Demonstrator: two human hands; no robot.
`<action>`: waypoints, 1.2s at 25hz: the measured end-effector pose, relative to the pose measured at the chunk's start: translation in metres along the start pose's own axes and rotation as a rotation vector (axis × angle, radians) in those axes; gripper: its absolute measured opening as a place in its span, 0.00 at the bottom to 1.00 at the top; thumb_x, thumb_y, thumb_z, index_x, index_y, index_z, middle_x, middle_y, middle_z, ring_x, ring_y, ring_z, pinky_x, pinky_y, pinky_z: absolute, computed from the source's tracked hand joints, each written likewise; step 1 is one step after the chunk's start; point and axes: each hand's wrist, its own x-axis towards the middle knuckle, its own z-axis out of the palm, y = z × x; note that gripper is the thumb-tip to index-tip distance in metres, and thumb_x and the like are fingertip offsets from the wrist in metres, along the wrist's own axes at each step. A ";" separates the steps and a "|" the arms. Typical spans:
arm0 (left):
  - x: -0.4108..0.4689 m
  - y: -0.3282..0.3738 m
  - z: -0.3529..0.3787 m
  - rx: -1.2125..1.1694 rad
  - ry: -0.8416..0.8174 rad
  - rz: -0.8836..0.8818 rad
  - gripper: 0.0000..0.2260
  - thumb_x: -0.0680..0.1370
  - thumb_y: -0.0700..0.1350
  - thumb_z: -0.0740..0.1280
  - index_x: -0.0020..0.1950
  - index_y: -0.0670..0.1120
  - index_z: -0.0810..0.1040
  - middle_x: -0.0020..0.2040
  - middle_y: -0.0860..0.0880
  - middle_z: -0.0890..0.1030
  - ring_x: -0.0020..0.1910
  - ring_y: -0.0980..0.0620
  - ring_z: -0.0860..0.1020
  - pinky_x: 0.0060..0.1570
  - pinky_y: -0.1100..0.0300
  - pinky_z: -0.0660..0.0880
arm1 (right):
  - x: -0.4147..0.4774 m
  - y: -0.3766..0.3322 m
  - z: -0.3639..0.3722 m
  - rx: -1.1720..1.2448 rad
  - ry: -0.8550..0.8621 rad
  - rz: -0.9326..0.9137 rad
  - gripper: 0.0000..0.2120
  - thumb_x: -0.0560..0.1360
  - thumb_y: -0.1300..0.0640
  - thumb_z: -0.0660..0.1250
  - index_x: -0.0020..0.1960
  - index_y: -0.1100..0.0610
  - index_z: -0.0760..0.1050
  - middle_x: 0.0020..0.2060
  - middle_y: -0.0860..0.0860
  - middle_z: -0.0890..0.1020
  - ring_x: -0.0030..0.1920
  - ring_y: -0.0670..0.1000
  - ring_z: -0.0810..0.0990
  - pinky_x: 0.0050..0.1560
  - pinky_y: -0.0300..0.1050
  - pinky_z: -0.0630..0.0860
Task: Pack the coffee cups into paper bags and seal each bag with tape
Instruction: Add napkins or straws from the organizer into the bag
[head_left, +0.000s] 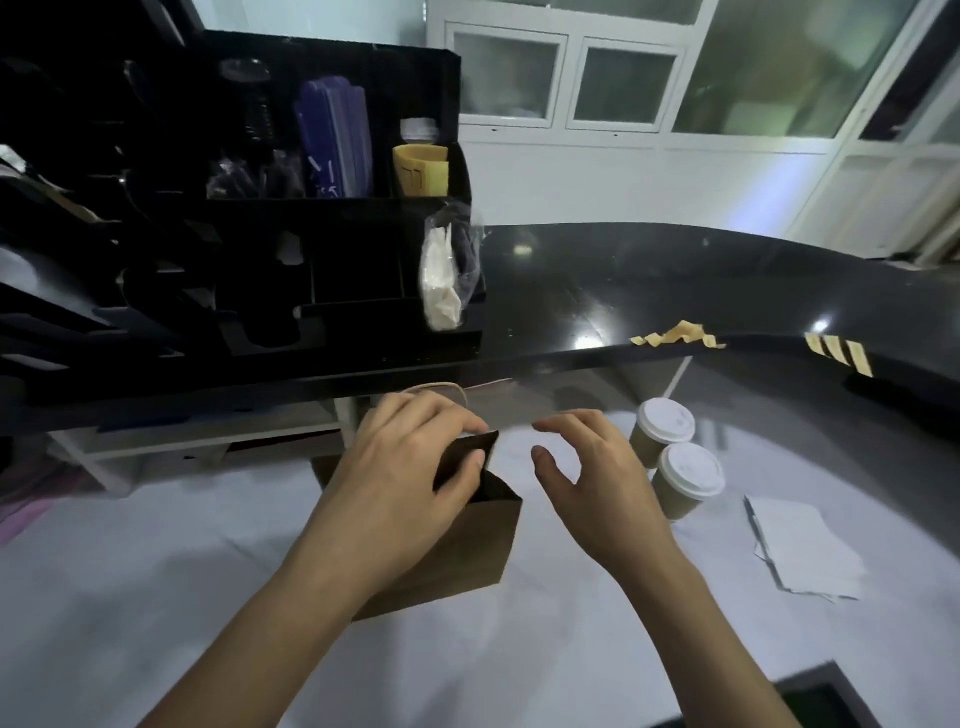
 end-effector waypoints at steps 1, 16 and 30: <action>0.003 0.008 0.005 -0.004 -0.012 0.021 0.10 0.80 0.52 0.64 0.60 0.56 0.78 0.58 0.61 0.75 0.62 0.59 0.67 0.62 0.60 0.68 | -0.004 0.006 -0.005 0.007 0.018 0.010 0.12 0.80 0.50 0.68 0.64 0.46 0.78 0.62 0.43 0.77 0.61 0.48 0.76 0.60 0.43 0.75; 0.049 0.137 0.136 -0.129 -0.223 0.217 0.08 0.80 0.51 0.66 0.58 0.54 0.79 0.55 0.58 0.77 0.57 0.56 0.71 0.59 0.56 0.73 | -0.057 0.166 -0.095 -0.007 0.140 0.220 0.11 0.78 0.52 0.70 0.60 0.47 0.79 0.55 0.44 0.79 0.53 0.50 0.79 0.54 0.50 0.77; 0.073 0.194 0.264 -0.208 -0.412 0.133 0.10 0.80 0.52 0.64 0.61 0.58 0.78 0.56 0.63 0.77 0.59 0.61 0.70 0.61 0.62 0.69 | -0.083 0.325 -0.105 -0.110 0.016 0.497 0.07 0.77 0.50 0.70 0.54 0.48 0.77 0.48 0.43 0.80 0.49 0.50 0.79 0.51 0.47 0.74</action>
